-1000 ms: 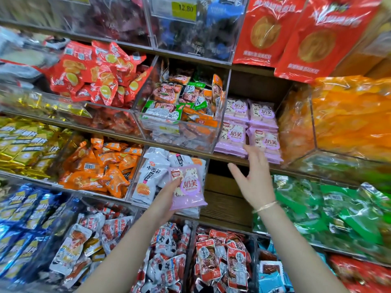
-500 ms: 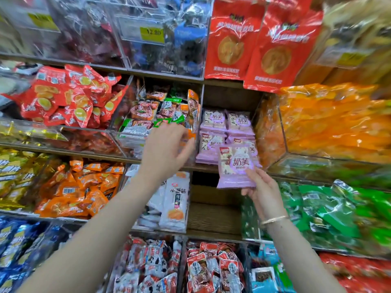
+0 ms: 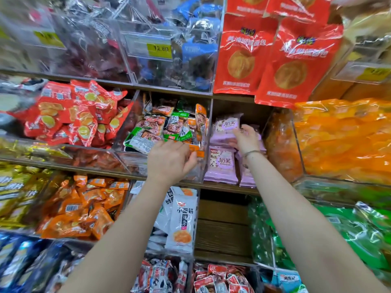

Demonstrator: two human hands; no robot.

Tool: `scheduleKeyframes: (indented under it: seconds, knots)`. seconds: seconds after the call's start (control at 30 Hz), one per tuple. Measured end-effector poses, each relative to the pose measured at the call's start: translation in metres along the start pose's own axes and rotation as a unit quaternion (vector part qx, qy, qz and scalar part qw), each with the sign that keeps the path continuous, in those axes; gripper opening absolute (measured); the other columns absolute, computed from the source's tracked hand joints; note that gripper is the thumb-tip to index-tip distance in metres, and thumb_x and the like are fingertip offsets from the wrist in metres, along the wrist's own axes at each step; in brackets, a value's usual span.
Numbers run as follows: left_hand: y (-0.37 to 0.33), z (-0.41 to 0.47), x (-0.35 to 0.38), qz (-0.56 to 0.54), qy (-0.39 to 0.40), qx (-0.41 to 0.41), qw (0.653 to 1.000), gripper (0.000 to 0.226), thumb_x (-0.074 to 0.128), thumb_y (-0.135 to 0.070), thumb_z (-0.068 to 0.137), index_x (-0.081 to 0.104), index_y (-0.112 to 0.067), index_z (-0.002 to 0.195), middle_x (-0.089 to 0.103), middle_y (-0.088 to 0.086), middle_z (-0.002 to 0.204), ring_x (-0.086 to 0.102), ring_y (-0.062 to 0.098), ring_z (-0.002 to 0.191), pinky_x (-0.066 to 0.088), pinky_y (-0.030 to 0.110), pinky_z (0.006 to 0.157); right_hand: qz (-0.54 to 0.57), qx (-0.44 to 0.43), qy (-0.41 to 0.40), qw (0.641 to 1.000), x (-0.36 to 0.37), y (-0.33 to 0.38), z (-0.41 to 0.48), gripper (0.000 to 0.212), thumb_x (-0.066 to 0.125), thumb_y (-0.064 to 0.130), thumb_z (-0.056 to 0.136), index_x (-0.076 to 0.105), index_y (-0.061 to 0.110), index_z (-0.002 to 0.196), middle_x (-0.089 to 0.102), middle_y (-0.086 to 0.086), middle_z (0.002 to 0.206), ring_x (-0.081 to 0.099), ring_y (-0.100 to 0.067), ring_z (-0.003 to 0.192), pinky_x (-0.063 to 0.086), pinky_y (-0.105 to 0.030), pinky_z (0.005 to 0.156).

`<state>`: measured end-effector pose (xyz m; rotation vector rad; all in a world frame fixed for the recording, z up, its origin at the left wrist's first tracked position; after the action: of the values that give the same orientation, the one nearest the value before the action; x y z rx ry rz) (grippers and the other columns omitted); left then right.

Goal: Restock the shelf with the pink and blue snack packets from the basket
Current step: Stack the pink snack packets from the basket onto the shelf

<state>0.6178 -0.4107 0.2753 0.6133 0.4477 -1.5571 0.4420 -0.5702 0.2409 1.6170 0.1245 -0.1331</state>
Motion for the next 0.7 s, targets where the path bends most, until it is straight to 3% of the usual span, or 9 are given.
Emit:
scheduleKeyframes:
  seconds: [0.07, 0.13, 0.33, 0.43, 0.5, 0.6, 0.7]
  knots:
    - [0.001, 0.001, 0.001, 0.007, -0.002, -0.002, 1.0, 0.039, 0.042, -0.034, 0.086, 0.052, -0.016, 0.053, 0.05, 0.0, 0.049, 0.047, 0.022, 0.047, 0.033, 0.028, 0.053, -0.206, -0.06, 0.011, 0.977, 0.008, -0.001, 0.016, 0.046, 0.059, 0.022, 0.089, 0.046, 0.006, 0.13, 0.054, -0.015, 0.127, 0.055, -0.031, 0.11, 0.043, -0.042, 0.097]
    - [0.001, 0.001, 0.002, 0.018, -0.004, 0.0, 1.0, 0.039, 0.042, -0.034, 0.086, 0.052, -0.016, 0.053, 0.051, 0.0, 0.05, 0.047, 0.021, 0.047, 0.032, 0.028, 0.053, -0.337, -0.093, 0.006, 0.937, 0.011, -0.006, 0.028, 0.046, 0.061, 0.026, 0.087, 0.051, 0.005, 0.127, 0.053, -0.019, 0.127, 0.047, -0.033, 0.119, 0.037, -0.038, 0.101]
    - [0.001, 0.001, 0.002, 0.013, -0.008, -0.005, 1.0, 0.038, 0.041, -0.032, 0.086, 0.054, -0.016, 0.054, 0.051, 0.0, 0.051, 0.047, 0.021, 0.048, 0.032, 0.027, 0.053, -0.427, -0.078, 0.004, 0.901, 0.013, -0.005, 0.038, 0.044, 0.054, 0.035, 0.089, 0.054, 0.007, 0.122, 0.046, -0.022, 0.127, 0.04, -0.036, 0.121, 0.035, -0.039, 0.103]
    - [0.001, 0.0, -0.002, 0.006, 0.027, -0.011, 1.0, 0.036, 0.04, -0.032, 0.087, 0.055, -0.015, 0.06, 0.053, 0.001, 0.057, 0.051, 0.023, 0.054, 0.032, 0.031, 0.056, -0.413, -0.052, 0.01, 0.909, 0.008, -0.001, 0.03, 0.058, 0.056, 0.039, 0.087, 0.044, 0.007, 0.134, 0.038, -0.021, 0.136, 0.035, -0.036, 0.129, 0.031, -0.039, 0.106]
    - [-0.001, 0.001, -0.007, 0.003, 0.061, -0.016, 0.998, 0.033, 0.04, -0.034, 0.088, 0.058, -0.011, 0.072, 0.059, 0.005, 0.073, 0.055, 0.025, 0.069, 0.033, 0.036, 0.067, -0.366, -0.071, 0.0, 0.928, 0.001, 0.005, 0.01, 0.064, 0.059, 0.04, 0.085, 0.039, 0.006, 0.136, 0.037, -0.019, 0.14, 0.033, -0.034, 0.131, 0.029, -0.037, 0.106]
    - [-0.009, -0.007, -0.021, -0.058, 0.071, -0.081, 0.992, 0.028, 0.047, -0.029, 0.09, 0.062, -0.005, 0.092, 0.063, 0.011, 0.106, 0.056, 0.03, 0.101, 0.033, 0.042, 0.089, -0.25, -0.121, 0.03, 0.96, -0.013, 0.011, -0.039, 0.058, 0.06, 0.033, 0.088, 0.042, 0.004, 0.135, 0.039, -0.014, 0.142, 0.035, -0.027, 0.132, 0.027, -0.029, 0.105]
    - [-0.038, -0.049, -0.045, -0.182, 0.023, -0.158, 0.97, 0.024, 0.051, -0.023, 0.09, 0.062, -0.005, 0.101, 0.059, 0.011, 0.116, 0.05, 0.028, 0.112, 0.034, 0.038, 0.098, -0.125, -0.13, 0.089, 0.979, -0.042, -0.004, -0.105, 0.044, 0.06, 0.029, 0.089, 0.05, 0.017, 0.129, 0.053, 0.0, 0.13, 0.051, -0.011, 0.114, 0.04, -0.026, 0.098]
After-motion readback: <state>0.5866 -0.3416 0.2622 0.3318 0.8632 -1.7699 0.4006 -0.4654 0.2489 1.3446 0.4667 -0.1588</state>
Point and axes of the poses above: each hand's wrist, its own z-axis towards the middle knuckle, its own x-axis out of the palm, y = z × x, the point moved 4 cm from there along z, towards the middle knuckle
